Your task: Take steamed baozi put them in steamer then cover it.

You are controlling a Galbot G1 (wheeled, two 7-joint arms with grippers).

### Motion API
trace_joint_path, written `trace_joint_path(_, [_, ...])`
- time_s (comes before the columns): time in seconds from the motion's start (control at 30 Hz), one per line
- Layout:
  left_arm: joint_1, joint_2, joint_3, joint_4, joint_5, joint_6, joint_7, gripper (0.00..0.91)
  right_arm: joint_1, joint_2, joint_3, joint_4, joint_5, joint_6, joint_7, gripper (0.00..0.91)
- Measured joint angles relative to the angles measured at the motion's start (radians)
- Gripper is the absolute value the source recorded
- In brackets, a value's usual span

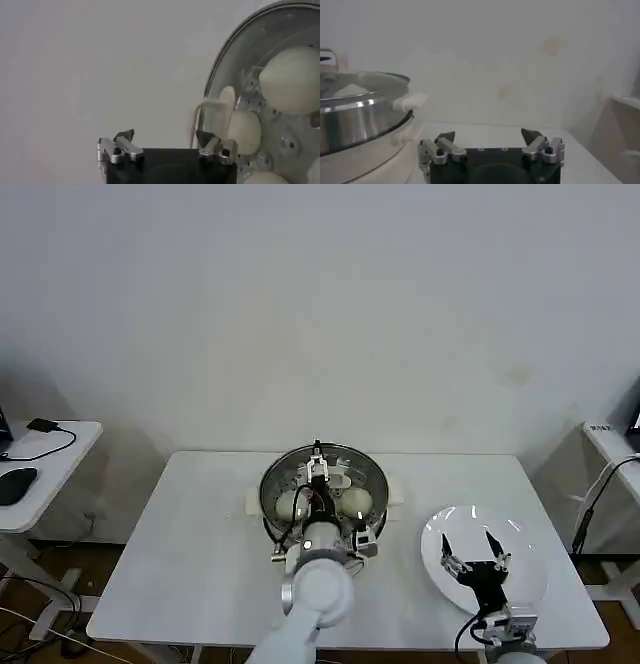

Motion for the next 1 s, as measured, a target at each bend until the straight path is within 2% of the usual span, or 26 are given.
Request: trace_joint_path(1.0, [0.131,0.046,-0.015,-0.166,-0.017,-0.022,0.003,0.907,-0.02,-0.036,0.026,-0.023,0.023,0.027,-0.005,0.907])
